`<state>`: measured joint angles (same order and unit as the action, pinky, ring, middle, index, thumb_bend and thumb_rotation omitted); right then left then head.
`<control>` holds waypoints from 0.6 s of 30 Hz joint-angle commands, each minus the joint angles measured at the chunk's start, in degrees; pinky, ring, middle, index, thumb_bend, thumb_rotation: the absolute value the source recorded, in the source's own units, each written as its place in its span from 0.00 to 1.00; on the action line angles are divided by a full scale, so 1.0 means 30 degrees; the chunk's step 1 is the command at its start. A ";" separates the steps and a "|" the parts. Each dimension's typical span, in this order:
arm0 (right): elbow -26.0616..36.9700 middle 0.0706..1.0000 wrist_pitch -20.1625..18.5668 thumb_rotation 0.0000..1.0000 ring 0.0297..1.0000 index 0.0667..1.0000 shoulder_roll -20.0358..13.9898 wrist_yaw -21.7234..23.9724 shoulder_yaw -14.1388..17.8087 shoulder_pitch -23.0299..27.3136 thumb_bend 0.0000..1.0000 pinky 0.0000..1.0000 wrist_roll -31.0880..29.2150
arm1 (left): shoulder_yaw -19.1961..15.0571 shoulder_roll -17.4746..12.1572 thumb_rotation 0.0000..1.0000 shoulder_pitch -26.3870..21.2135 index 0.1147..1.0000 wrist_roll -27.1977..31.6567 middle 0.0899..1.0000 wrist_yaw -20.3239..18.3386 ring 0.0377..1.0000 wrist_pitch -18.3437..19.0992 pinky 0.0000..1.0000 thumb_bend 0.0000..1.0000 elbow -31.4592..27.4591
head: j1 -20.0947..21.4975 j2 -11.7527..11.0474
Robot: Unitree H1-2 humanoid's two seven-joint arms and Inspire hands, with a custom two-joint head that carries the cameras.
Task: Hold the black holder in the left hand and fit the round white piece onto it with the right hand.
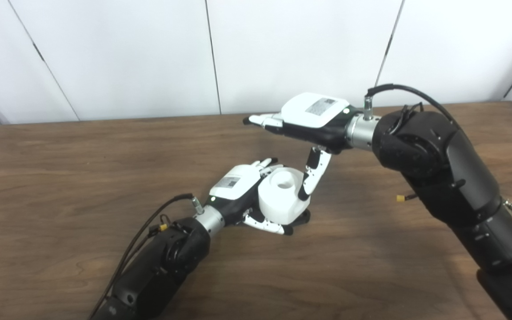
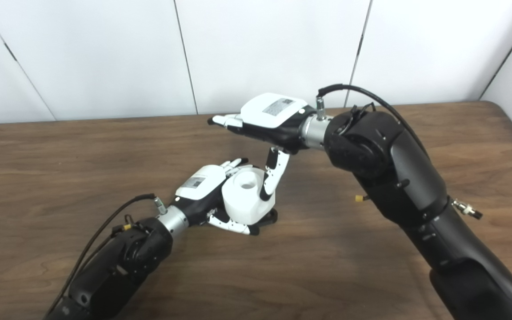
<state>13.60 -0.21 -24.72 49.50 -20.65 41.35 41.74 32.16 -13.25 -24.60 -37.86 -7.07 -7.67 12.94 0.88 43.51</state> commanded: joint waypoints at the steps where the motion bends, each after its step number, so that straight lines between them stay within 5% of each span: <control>1: 0.0732 0.95 -0.0374 0.34 0.91 1.00 -0.0462 -0.0239 0.0649 0.1249 1.00 0.82 -0.0301 | 0.0596 -0.0022 0.07 0.0352 0.41 -0.0564 0.91 -0.0905 1.00 -0.0100 0.99 0.52 0.0636 | 0.0015 0.0008; 7: 0.1275 1.00 -0.1429 0.34 0.96 1.00 -0.1881 0.1868 0.0694 0.2100 1.00 0.84 -0.0463 | 0.0490 -0.0004 0.07 0.0401 0.41 -0.0372 0.91 -0.0901 1.00 -0.0175 0.99 0.52 0.0619 | 0.0016 0.0136; 18: 0.3549 1.00 -0.3821 0.16 0.93 1.00 -0.5179 0.5306 0.1435 0.2401 1.00 0.77 -0.1731 | 0.0283 0.0038 0.07 0.0312 0.41 -0.0375 0.91 -0.0765 1.00 -0.0573 1.00 0.52 0.1157 | 0.0237 -0.0017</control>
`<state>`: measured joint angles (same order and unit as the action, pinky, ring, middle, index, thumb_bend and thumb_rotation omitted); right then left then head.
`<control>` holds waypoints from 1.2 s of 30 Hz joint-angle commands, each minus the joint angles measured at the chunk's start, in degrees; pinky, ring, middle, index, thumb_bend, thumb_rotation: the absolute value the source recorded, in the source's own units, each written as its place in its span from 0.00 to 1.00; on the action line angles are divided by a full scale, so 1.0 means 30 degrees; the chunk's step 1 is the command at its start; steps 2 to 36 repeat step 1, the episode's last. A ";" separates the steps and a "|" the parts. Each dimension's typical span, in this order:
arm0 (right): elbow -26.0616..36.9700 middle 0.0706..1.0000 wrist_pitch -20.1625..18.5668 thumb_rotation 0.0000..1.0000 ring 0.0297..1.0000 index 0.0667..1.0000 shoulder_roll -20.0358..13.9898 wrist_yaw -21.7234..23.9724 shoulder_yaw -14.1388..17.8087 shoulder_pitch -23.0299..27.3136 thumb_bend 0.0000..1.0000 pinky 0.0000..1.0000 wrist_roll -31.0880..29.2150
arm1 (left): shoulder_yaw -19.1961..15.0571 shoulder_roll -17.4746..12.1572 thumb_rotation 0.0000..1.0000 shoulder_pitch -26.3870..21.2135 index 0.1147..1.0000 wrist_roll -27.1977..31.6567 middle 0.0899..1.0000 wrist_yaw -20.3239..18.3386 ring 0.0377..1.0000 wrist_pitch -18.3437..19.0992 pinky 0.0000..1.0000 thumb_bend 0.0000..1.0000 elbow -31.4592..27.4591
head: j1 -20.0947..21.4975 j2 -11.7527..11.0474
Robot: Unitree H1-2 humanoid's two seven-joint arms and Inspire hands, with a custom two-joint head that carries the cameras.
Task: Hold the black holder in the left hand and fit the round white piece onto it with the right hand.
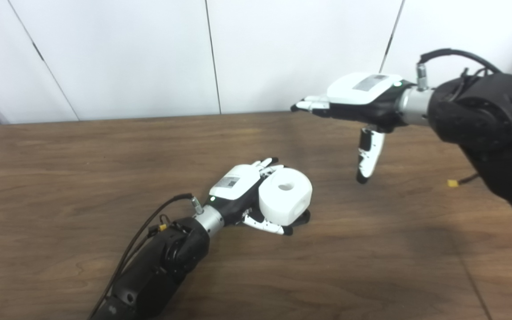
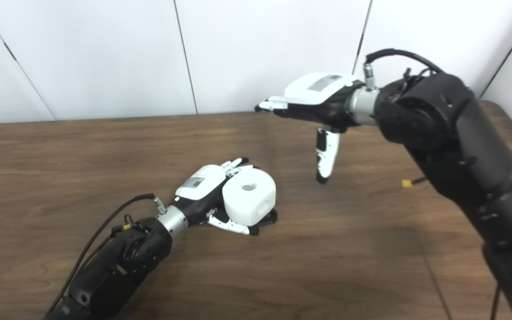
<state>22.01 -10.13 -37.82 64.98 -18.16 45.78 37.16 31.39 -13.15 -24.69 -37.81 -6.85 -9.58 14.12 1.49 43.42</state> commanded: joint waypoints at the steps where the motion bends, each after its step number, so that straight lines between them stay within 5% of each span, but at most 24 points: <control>1: 0.0982 1.00 -0.0837 0.15 0.93 1.00 -0.1076 0.0353 0.0775 0.0926 0.99 0.75 -0.0226 | 0.0530 -0.0006 0.07 0.0339 0.41 -0.0415 0.91 -0.0815 1.00 -0.0009 0.99 0.52 0.0797 | 0.0103 0.0001; 36: 0.0982 1.00 -0.0837 0.15 0.93 1.00 -0.1076 0.0353 0.0775 0.0926 0.99 0.75 -0.0226 | 0.0530 -0.0006 0.07 0.0339 0.41 -0.0415 0.91 -0.0815 1.00 -0.0009 0.99 0.52 0.0797 | 0.0103 0.0001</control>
